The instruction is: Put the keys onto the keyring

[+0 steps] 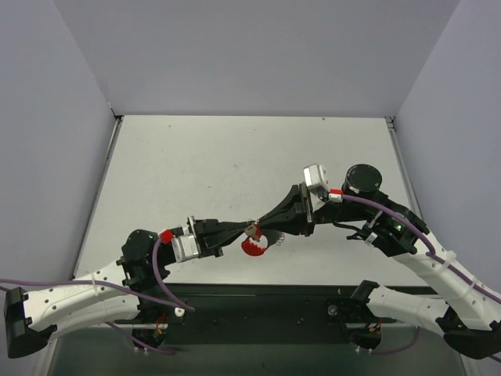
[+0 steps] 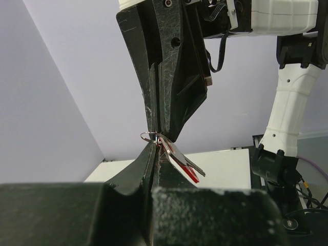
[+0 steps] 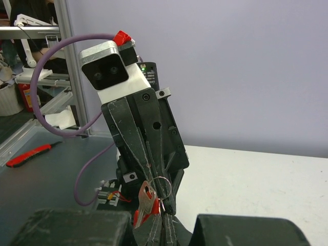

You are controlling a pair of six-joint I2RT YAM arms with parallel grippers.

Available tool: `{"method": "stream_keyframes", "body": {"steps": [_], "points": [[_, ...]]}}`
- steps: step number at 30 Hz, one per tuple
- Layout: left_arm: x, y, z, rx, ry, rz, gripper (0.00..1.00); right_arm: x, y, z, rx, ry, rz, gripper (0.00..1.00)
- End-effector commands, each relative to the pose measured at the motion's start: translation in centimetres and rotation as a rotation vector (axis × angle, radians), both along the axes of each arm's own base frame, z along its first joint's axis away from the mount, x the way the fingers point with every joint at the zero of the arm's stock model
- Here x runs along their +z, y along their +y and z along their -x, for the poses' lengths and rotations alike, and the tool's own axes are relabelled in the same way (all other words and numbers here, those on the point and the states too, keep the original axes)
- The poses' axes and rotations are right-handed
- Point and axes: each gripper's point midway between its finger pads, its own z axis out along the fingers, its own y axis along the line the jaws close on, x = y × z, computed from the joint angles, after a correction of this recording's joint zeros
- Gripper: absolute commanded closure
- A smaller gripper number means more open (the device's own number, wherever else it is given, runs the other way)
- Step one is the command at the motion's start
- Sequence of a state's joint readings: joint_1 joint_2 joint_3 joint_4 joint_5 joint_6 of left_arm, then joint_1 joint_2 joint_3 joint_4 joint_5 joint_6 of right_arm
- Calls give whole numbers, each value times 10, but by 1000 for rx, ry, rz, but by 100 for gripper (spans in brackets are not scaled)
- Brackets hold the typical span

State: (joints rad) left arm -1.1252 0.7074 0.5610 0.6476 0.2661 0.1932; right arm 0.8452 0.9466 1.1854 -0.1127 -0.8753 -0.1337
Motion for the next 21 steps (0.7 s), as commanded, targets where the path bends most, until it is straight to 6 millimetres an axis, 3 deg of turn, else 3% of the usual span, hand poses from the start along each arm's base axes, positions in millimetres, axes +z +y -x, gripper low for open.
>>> {"method": "stream_keyframes", "body": {"steps": [1, 17, 19, 21], "points": [[42, 13, 5, 2, -49, 112, 100, 13, 5, -3, 4, -46, -53, 97], [44, 9, 3, 2, -39, 113, 100, 17, 4, -1, 8, -34, -55, 100], [45, 10, 1, 11, -35, 116, 100, 19, 3, -1, 3, -36, -58, 77], [47, 12, 1, 16, -37, 123, 100, 19, 2, -2, -8, -37, -59, 63]]}}
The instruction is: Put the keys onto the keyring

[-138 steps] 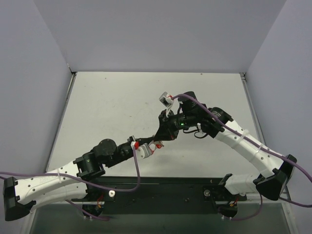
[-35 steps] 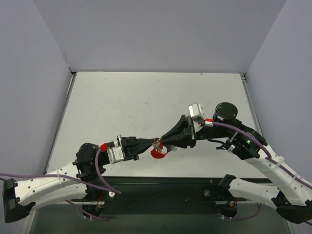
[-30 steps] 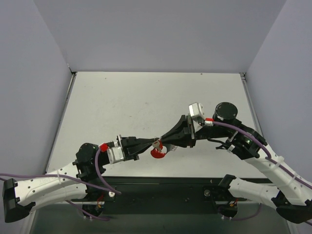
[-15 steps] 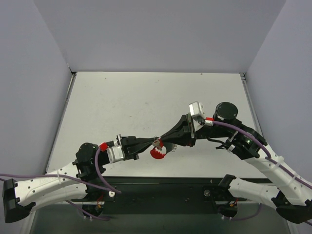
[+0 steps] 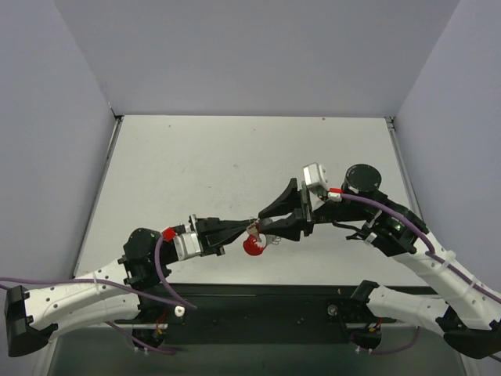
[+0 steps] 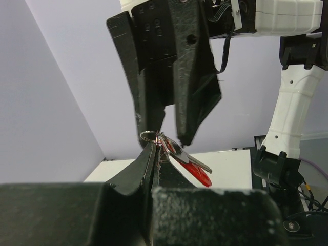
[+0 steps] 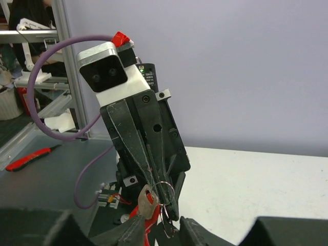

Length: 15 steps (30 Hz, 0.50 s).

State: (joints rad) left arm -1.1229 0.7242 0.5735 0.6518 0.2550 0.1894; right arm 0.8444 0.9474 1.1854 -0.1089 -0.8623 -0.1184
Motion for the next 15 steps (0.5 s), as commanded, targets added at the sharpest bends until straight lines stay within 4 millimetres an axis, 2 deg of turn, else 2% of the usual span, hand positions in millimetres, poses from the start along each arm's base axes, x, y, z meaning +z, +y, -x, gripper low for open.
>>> {"method": "stream_keyframes", "body": {"steps": [1, 3, 6, 13, 15], "points": [[44, 14, 4, 8, -41, 121, 100, 19, 1, 0, 7, -50, -57, 63], [45, 15, 4, 10, -43, 127, 100, 17, 1, -1, -1, -42, -52, 66], [46, 16, 4, 10, -42, 130, 100, 17, 2, -1, -2, -34, -50, 86], [46, 16, 5, 4, -40, 133, 100, 16, 3, -3, -3, -36, -45, 86], [46, 15, 6, 1, -37, 134, 100, 16, 3, -2, 2, -37, -46, 94]]}}
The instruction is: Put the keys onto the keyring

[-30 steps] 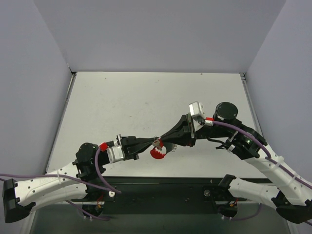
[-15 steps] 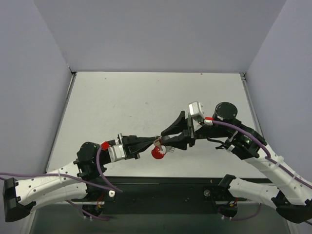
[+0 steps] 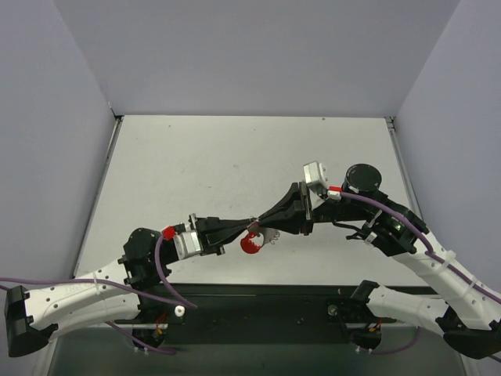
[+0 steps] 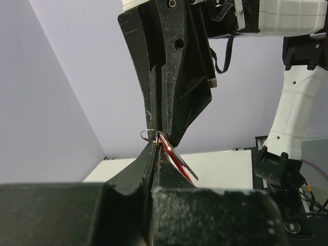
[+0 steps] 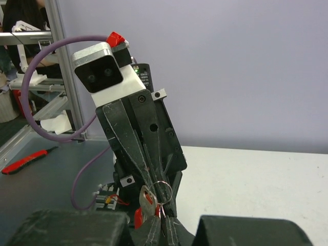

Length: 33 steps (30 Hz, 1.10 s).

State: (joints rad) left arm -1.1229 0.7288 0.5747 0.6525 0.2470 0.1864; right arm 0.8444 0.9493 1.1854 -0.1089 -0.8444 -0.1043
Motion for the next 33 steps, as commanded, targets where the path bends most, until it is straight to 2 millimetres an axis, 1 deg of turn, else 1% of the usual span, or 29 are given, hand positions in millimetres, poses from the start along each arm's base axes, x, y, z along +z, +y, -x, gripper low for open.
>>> {"method": "stream_keyframes", "body": {"steps": [1, 2, 8, 9, 13, 15, 20, 21, 24, 30, 33], "points": [[47, 16, 7, -4, -48, 134, 100, 16, 3, 1, 22, -52, -46, 96], [47, 15, 7, -5, -46, 133, 100, 17, 3, 0, 21, -52, -46, 100], [44, 14, 6, -2, -40, 121, 100, 16, 1, -3, -9, -61, -43, 100], [43, 14, 5, 3, -33, 119, 100, 19, 0, -3, -14, -66, -50, 100], [40, 17, 2, 22, -21, 114, 100, 20, -2, -7, -40, -70, -52, 100], [38, 20, 0, 37, -16, 114, 95, 20, -2, -12, -75, -69, -52, 100], [32, 24, -1, 53, -6, 95, 86, 27, -5, -17, -120, -68, -87, 100], [30, 24, -2, 60, -1, 89, 81, 28, -5, -18, -126, -69, -92, 100], [29, 27, -3, 73, 2, 84, 75, 29, -5, -22, -143, -70, -94, 100], [22, 29, -6, 94, 9, 70, 70, 30, -4, -24, -151, -69, -95, 100], [18, 30, -8, 106, 16, 59, 70, 31, -5, -24, -154, -70, -96, 100]]}}
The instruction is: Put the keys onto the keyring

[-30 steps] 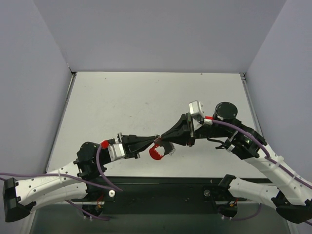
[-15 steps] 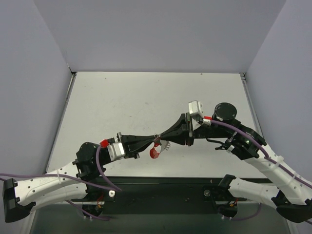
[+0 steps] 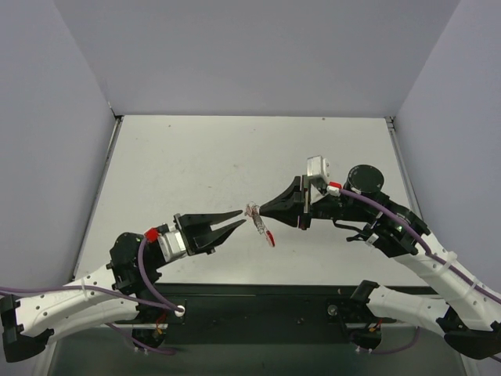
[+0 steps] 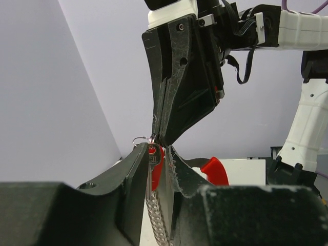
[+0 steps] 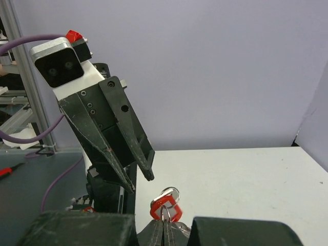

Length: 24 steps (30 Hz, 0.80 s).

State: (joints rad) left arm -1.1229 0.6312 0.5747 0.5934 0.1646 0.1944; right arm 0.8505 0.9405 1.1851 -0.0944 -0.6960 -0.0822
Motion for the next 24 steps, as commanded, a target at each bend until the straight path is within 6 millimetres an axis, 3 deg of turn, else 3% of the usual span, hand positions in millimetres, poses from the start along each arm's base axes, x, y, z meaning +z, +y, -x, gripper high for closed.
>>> {"method": "stream_keyframes", "body": {"steps": [1, 3, 7, 8, 10, 11, 12, 13, 14, 16, 17, 22, 24], "points": [[2, 5, -5, 34, 7, 5, 68, 27, -2, -2, -14, -73, -82, 100], [3, 6, -5, 37, 9, 4, 65, 26, -2, -3, -17, -74, -80, 100], [10, 10, -7, 54, 32, -5, 43, 26, -2, -4, -15, -82, -76, 100], [1, 7, -10, 61, 66, -55, 41, 25, -3, -3, -17, -82, -72, 100], [16, 14, -15, 89, 114, -57, 37, 24, -4, -2, -13, -93, -66, 100], [-6, 9, -20, 104, 187, -163, 31, 22, -4, -1, -10, -93, -58, 100], [-4, 10, -22, 116, 217, -197, 31, 22, -5, 1, 0, -95, -55, 100], [16, 15, -21, 121, 227, -193, 30, 22, -5, 2, 9, -114, -52, 100], [-6, 9, -23, 126, 274, -303, 31, 18, -6, 3, 15, -110, -39, 100], [6, 10, -18, 101, 277, -320, 31, 12, -6, 7, 45, -122, -13, 100], [0, 9, -16, 92, 291, -354, 30, 9, -6, 7, 51, -122, -2, 100], [15, 18, -7, 62, 354, -358, 25, -6, -8, 12, 93, -141, 63, 100], [16, 13, 0, 13, 390, -375, 24, -8, -10, 14, 104, -165, 70, 100]]}}
